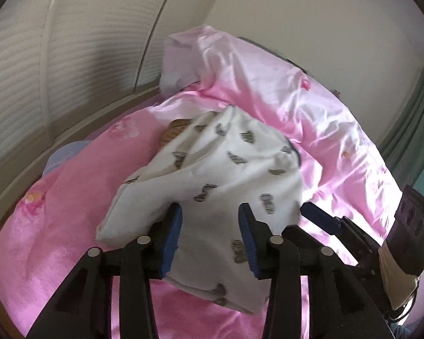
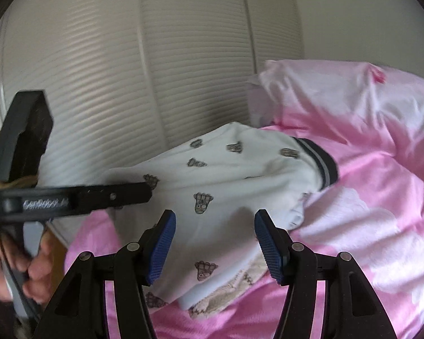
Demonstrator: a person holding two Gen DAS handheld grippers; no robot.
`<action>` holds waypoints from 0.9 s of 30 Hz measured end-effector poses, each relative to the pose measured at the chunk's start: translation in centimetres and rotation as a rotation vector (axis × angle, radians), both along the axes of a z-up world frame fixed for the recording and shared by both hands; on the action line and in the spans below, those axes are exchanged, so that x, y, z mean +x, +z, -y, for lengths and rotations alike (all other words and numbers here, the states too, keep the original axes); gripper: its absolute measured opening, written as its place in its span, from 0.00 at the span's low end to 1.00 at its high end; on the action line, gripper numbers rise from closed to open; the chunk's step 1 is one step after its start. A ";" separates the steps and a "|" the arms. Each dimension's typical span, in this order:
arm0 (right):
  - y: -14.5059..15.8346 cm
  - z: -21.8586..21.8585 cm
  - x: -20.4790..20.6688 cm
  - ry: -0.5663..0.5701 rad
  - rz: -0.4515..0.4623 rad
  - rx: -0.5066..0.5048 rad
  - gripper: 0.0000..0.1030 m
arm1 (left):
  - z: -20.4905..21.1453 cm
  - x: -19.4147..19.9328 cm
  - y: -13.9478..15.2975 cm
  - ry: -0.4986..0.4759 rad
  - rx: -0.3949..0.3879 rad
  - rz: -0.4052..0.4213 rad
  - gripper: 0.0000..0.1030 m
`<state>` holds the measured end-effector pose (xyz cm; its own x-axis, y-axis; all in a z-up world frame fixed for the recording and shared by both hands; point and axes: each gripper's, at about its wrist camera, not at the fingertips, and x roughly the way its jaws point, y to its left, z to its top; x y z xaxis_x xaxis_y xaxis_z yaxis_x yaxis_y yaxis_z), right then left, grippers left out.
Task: Fold small clothes
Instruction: 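Carry the shirt with the left gripper and lay it on the clothes stack, then open the left gripper and pull both grippers back from the stack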
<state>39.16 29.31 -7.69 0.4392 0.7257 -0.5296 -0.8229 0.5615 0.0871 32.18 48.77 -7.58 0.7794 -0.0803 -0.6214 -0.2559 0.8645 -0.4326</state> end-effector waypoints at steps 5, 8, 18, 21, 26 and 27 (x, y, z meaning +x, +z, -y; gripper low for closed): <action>-2.2 -1.1 1.8 -0.023 -0.023 -0.084 0.58 | -1.6 1.0 -1.1 0.009 -0.031 0.006 0.29; -2.9 -1.1 2.0 -0.025 -0.036 -0.092 0.58 | -2.1 1.6 -1.3 0.002 -0.049 0.003 0.29; 1.8 2.7 -1.6 -0.101 0.037 -0.026 0.58 | 2.7 -2.7 3.4 0.005 0.075 0.061 0.48; 3.5 5.3 -4.0 -0.154 0.071 -0.036 0.58 | 5.4 -5.0 5.4 0.005 0.157 0.079 0.56; 6.6 10.7 -8.5 -0.231 0.089 -0.030 0.58 | 10.9 -9.8 7.9 -0.015 0.228 0.100 0.57; 7.4 12.1 -9.8 -0.248 0.099 -0.026 0.58 | 11.8 -10.7 8.2 -0.020 0.238 0.104 0.57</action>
<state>29.36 17.16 -0.29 0.6523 0.5761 -0.4927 -0.6637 0.7480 -0.0040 21.49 36.93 0.65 0.8397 0.0431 -0.5414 -0.2029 0.9496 -0.2390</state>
